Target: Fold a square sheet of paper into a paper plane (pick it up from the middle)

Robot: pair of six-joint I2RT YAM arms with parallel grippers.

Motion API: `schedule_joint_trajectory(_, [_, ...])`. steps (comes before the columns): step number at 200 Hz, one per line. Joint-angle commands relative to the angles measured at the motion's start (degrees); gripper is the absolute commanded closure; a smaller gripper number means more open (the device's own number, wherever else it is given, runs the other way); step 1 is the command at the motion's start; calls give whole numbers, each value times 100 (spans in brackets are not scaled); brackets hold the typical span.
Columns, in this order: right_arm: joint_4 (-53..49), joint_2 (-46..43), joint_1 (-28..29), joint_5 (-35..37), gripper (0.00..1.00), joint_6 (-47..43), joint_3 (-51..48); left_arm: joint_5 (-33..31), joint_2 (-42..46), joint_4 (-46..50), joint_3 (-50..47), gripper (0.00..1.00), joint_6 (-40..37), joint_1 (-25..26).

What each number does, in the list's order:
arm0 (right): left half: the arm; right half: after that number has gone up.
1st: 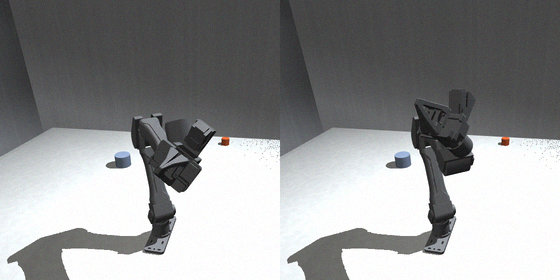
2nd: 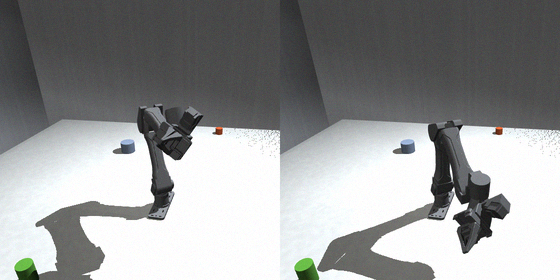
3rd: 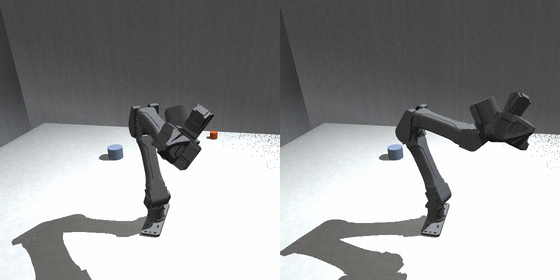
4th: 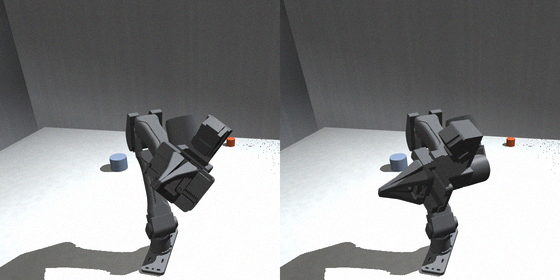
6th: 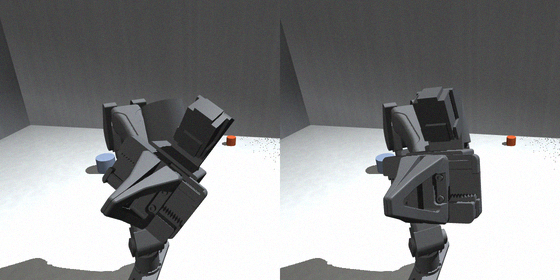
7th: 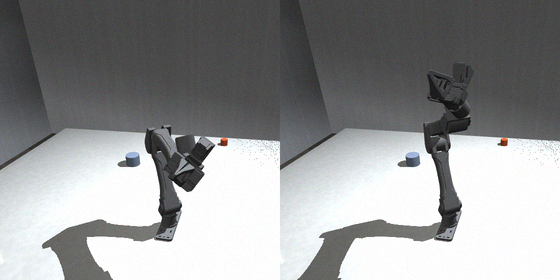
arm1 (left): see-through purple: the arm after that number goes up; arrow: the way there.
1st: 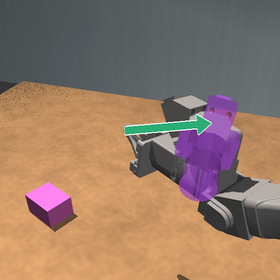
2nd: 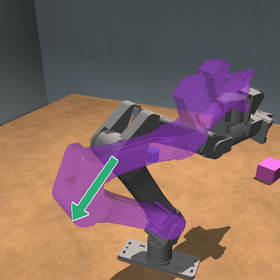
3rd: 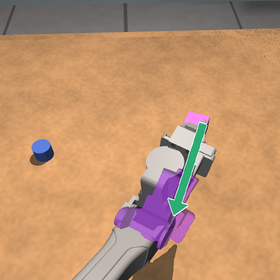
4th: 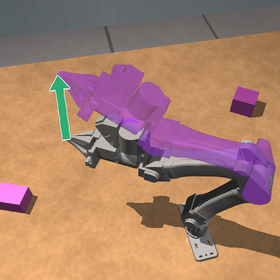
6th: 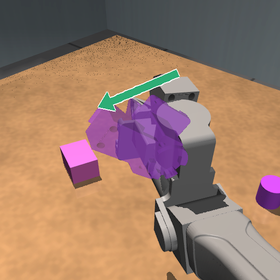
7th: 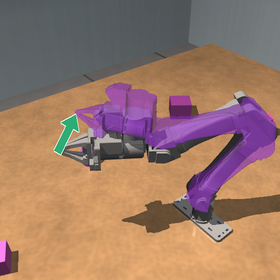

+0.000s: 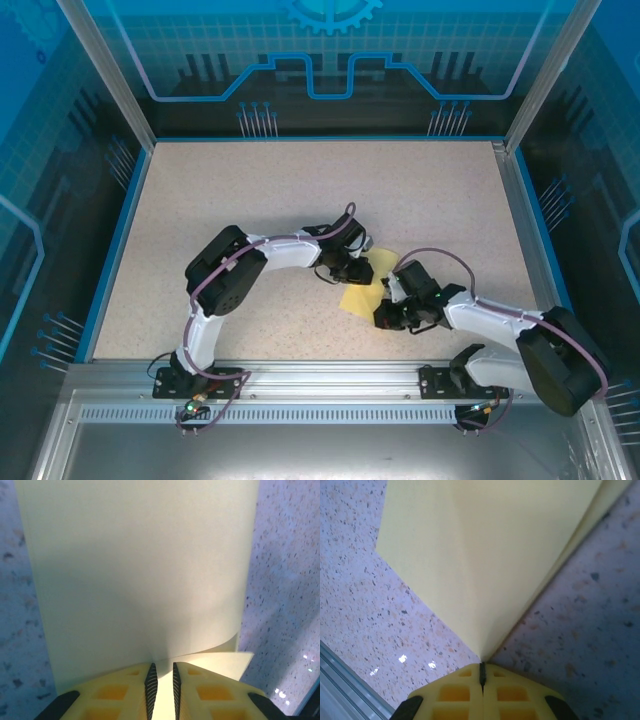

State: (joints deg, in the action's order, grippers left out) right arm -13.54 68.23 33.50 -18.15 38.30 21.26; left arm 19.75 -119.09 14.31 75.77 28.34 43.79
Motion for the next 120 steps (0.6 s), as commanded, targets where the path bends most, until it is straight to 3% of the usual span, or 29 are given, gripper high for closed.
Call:
schedule_joint_trajectory(1, [-668,-190,52,109,99,131,-188,-563,-413,183,-32,79,-201,-169])
schedule_joint_trajectory(47, [-951,-503,13,55,99,112,113,-357,-380,134,-70,78,-206,-169])
schedule_joint_trajectory(74, [-971,-845,-366,-223,99,50,558,-186,-360,97,-79,78,-249,-136])
schedule_joint_trajectory(120, [-144,-198,-1009,-428,99,63,852,-52,-300,50,-106,78,-248,-108])
